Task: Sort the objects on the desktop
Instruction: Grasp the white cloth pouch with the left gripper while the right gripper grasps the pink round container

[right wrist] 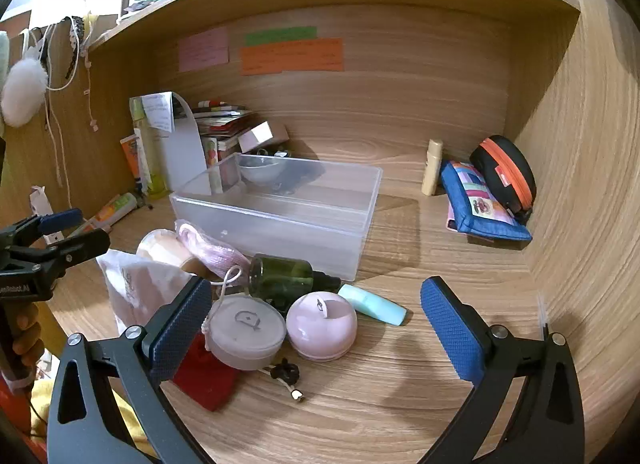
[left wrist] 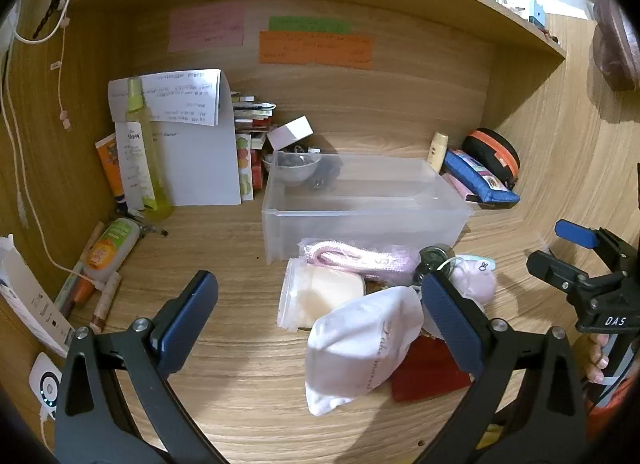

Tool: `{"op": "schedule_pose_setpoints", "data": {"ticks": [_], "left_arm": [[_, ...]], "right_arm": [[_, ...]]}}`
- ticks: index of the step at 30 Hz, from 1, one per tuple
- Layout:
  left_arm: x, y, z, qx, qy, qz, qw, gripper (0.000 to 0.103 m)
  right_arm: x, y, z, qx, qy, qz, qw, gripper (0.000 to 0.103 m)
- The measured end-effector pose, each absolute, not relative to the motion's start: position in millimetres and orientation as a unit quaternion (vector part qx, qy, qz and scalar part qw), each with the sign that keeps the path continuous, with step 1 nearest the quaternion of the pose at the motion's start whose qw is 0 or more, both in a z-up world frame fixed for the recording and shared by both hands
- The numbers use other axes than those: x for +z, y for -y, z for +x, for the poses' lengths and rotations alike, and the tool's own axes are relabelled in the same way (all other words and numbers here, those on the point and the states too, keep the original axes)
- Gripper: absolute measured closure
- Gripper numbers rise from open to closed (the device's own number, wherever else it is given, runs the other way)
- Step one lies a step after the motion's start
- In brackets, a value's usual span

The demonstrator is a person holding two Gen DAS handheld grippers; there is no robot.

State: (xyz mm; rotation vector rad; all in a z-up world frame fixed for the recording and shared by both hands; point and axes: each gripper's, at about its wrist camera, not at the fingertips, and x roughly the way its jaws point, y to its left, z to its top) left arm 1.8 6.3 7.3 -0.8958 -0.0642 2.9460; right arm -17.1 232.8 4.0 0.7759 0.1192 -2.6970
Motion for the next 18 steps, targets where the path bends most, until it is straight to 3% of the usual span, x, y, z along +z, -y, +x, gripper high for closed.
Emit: {"op": "schedule_pose_setpoints", "data": {"ticks": [18], "left_arm": [[-2.1,1.1,0.8,0.954,0.037,-0.295,0.031,0.000]], "right_arm": [[-1.0,-233.1,-18.5,-0.946,-0.043,0.280,0.160,0.000]]}}
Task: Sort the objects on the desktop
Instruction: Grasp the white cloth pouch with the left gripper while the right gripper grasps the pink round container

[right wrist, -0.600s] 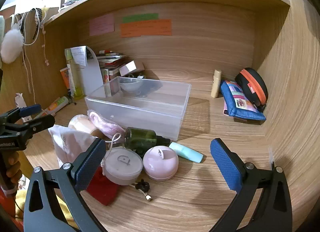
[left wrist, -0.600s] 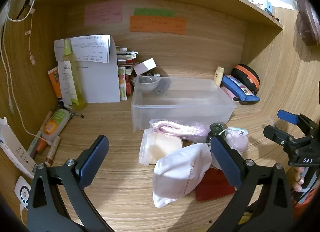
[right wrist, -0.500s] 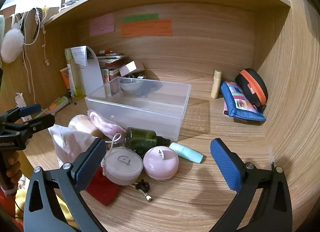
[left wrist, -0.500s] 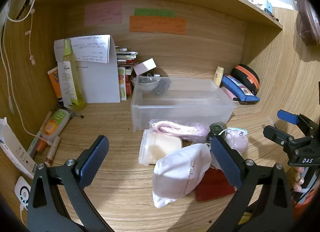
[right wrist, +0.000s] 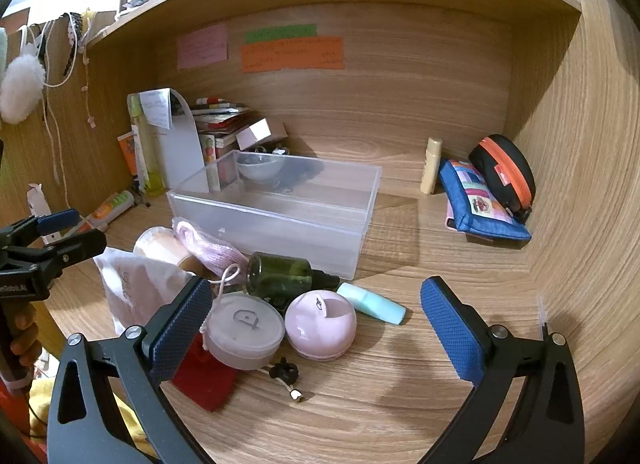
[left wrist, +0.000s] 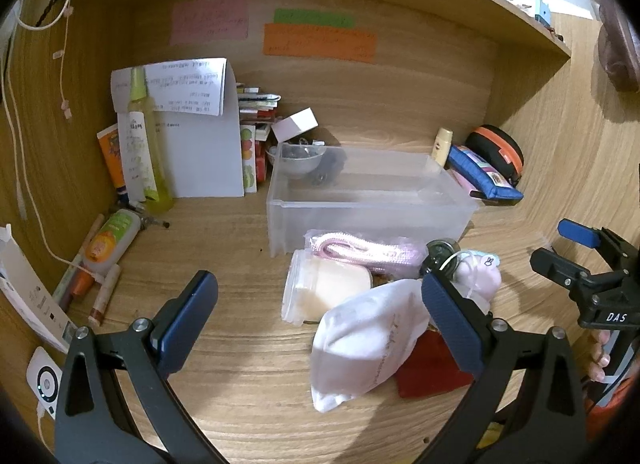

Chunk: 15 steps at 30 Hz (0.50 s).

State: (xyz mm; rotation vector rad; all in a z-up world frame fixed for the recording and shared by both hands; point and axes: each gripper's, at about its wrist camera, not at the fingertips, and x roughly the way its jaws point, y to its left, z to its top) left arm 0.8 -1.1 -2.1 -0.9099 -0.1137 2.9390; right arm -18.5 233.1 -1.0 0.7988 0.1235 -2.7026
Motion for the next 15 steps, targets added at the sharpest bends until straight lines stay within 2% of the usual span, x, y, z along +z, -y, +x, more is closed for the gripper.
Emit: {"op": "schedule_pose_setpoints", "data": {"ticks": [15], "left_arm": [[-38.9,3.4,2.8,0.932,0.053,-0.355,0.060,0.000]], "right_arm": [[-38.7,-246.4,-35.6,-0.926,-0.047,0.345,0.145,0.000]]}}
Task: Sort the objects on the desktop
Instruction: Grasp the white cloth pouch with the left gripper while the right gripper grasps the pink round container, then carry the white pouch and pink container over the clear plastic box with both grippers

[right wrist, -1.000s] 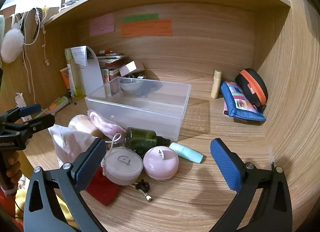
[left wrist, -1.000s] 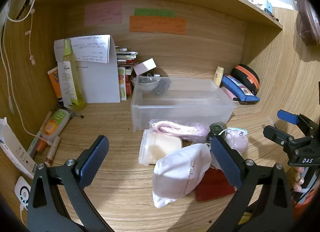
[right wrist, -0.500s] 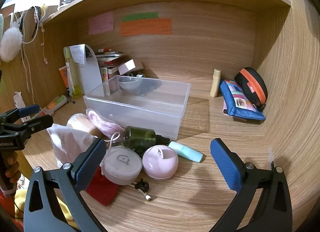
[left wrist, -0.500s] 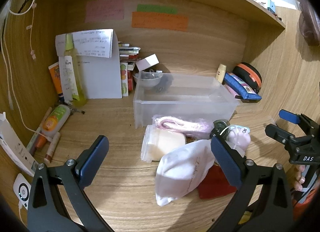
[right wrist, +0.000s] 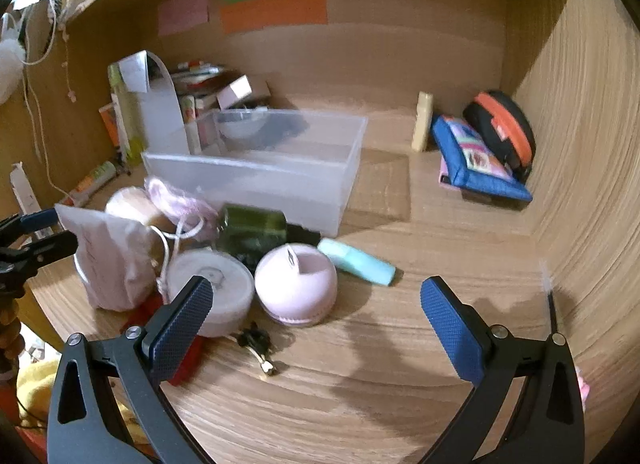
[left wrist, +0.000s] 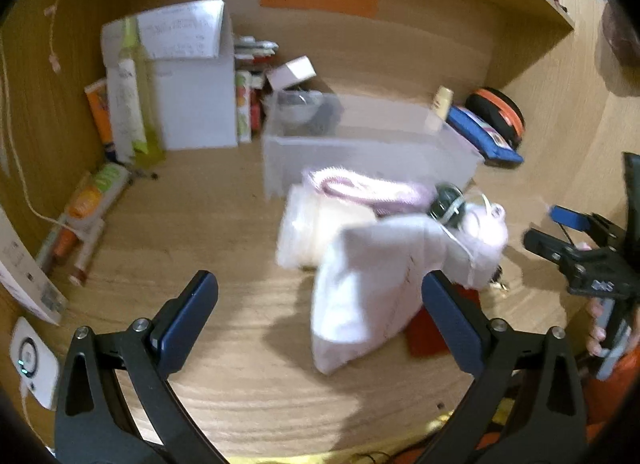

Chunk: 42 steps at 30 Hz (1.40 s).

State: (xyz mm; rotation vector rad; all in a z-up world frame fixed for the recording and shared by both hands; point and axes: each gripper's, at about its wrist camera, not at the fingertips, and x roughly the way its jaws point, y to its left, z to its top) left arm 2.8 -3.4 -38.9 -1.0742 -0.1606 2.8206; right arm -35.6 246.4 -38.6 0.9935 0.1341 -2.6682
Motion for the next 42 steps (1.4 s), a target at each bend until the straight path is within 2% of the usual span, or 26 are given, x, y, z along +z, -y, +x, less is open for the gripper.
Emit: {"op": "schedule_pose_setpoints", "data": {"ticks": [5,11,20,24,26,28,29,31,33,38,42], "left_arm": [[-58.7,-10.9,-5.0,0.920,0.039,-0.383,0.068,0.000],[-81.3,-16.4,-30.0,0.897,0.057,-0.431,0.080,0.000],[-88.6,-17.2,-40.7,0.895,0.062,-0.438,0.067,0.000],[-90.0,-14.3,-39.9,0.899,0.064,-0.429,0.059,0.001],[-89.9,-16.2,-37.6,0.902,0.058,-0.423,0.064,0.010],[-88.0,-19.5,-34.2,0.903,0.057,-0.418,0.081,0.030],[-87.1,-20.7,-32.4,0.902,0.060,-0.417,0.093,0.036],[-86.1,-23.4,-31.7,0.901,0.063,-0.415,0.107,0.053],[-83.8,-27.3,-31.0,0.902,0.061,-0.413,0.115,0.063],[-77.1,-39.7,-22.3,0.912,0.015,-0.396,0.102,0.069],[-68.0,-38.1,-14.4,0.919,0.017,-0.382,0.099,0.072]], "right_arm": [[-52.5,-243.4,-52.3,-0.914,-0.056,0.373,0.147,0.000],[-65.6,-239.3,-71.1,-0.902,-0.070,0.397,0.152,0.000],[-74.4,-231.2,-89.0,-0.889,-0.094,0.414,0.170,0.001],[-80.1,-225.1,-91.6,-0.881,-0.116,0.422,0.182,0.009],[-86.7,-220.2,-93.1,-0.873,-0.129,0.433,0.186,0.016],[-84.9,-218.3,-91.6,-0.874,-0.129,0.427,0.191,0.028],[-84.4,-217.3,-91.4,-0.876,-0.130,0.424,0.193,0.031],[-84.7,-217.7,-91.2,-0.876,-0.123,0.423,0.197,0.042],[-84.3,-219.9,-90.1,-0.877,-0.115,0.423,0.199,0.043],[-77.5,-227.9,-82.3,-0.886,-0.096,0.408,0.198,0.043],[-71.0,-238.3,-74.8,-0.892,-0.081,0.402,0.193,0.043]]}}
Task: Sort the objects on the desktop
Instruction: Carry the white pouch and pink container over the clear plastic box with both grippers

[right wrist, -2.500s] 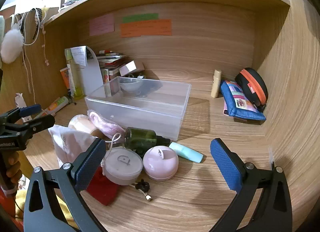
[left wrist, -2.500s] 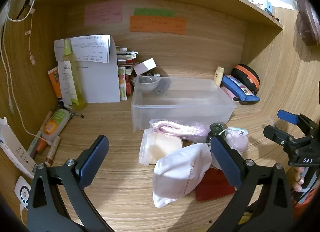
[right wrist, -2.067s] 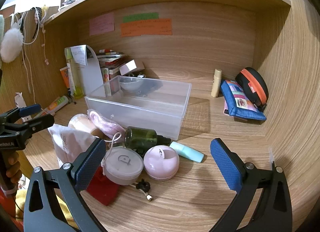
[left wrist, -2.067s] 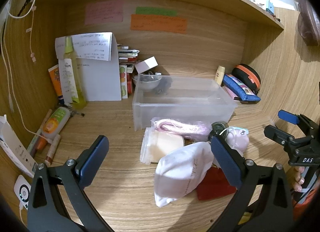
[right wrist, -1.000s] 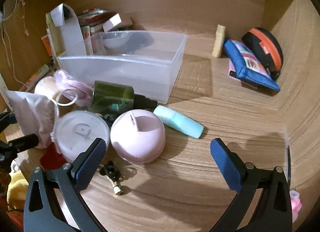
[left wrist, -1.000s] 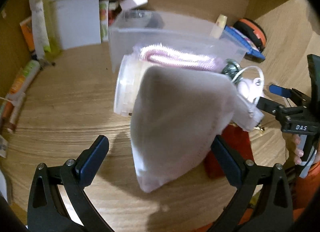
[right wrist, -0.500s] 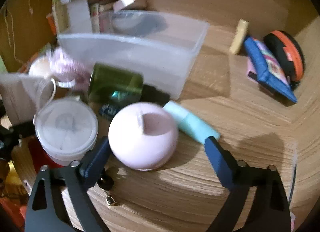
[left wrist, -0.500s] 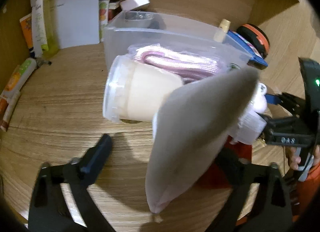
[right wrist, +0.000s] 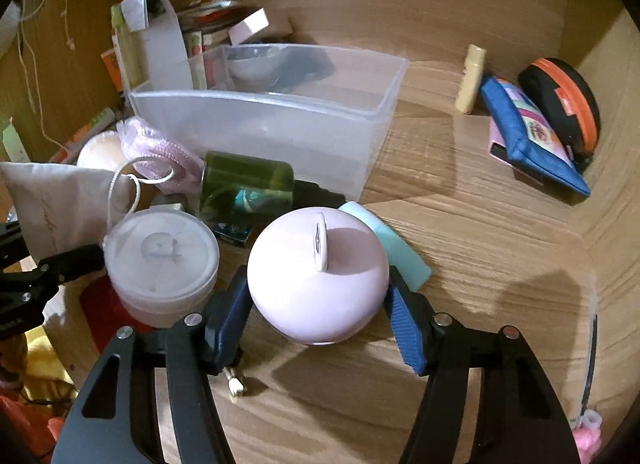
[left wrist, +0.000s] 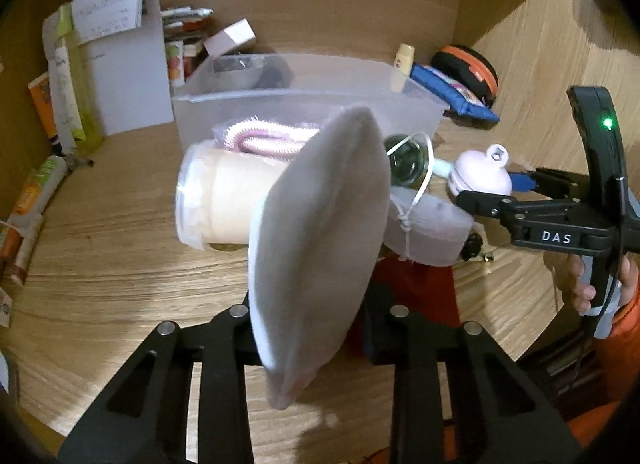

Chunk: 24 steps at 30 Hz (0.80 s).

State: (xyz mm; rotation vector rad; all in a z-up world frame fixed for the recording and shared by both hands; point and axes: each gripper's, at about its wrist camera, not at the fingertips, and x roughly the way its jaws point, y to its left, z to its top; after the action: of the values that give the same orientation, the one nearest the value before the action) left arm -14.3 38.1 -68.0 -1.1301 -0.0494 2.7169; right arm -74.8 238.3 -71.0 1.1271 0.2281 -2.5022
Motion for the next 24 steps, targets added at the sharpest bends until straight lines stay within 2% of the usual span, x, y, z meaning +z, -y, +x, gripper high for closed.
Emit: {"op": "schedule_pose_setpoints", "data": {"ticks": [14,24], "left_arm": [[-11.1,-2.0,-2.0,0.945,0.065,-0.312,0.070,0.073],[21.4,25.7,-20.8,0.950,0.105,-0.282,0.083,0.073]], "right_arm": [[-35.7,-267.8,-76.2,-0.916,-0.026,0.359,0.178,0.043],[-2.3,-271.8,-82.1,-0.932,-0.018,0.316,0.177,0.043]]}}
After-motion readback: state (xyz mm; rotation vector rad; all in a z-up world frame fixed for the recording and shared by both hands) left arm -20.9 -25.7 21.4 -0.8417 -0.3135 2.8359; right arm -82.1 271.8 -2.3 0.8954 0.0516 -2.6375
